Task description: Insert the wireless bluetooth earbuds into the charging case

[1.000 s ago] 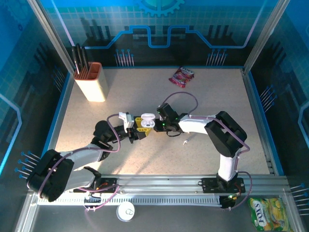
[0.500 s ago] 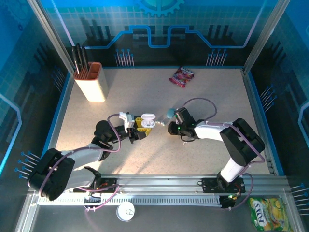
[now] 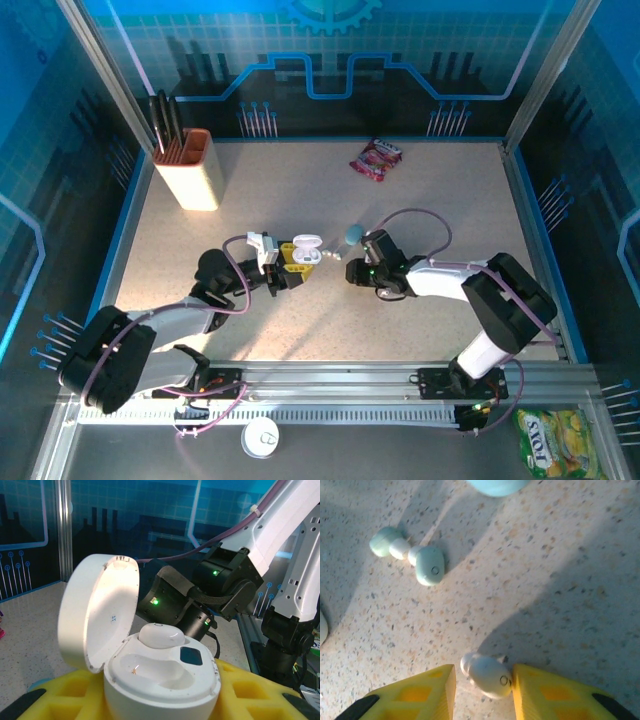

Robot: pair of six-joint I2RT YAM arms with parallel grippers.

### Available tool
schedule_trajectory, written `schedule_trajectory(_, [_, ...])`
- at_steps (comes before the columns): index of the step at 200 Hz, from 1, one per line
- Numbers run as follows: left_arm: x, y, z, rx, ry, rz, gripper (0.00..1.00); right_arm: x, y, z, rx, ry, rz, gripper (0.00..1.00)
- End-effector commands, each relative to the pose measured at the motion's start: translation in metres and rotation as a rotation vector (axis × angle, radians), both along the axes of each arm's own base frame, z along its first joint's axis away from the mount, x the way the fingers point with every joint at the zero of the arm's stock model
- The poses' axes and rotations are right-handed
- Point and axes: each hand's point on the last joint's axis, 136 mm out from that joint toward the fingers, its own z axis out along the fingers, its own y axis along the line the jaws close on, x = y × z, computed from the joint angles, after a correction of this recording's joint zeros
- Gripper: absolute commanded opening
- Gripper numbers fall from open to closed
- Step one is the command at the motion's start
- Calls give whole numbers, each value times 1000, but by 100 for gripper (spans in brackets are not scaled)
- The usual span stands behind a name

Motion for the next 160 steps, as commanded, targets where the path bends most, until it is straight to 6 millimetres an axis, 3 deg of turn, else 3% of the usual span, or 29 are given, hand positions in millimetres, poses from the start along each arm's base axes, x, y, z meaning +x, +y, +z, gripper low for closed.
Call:
schedule_trajectory(1, [1,-1,11,-24,-37,-14,40,-15,7,-2,15,24,34,36])
schedule_trajectory(47, [0,-1,10,-27,-34,-14,40,-17,26,13,40,-5,93,41])
schedule_trajectory(117, [1,-1,9,-27,-30,-16,40,-10,7,33,-73,-81,99,52])
schedule_trajectory(160, [2,-2,10,-31,-35,-17,39,5,14,24,-28,-20,155,52])
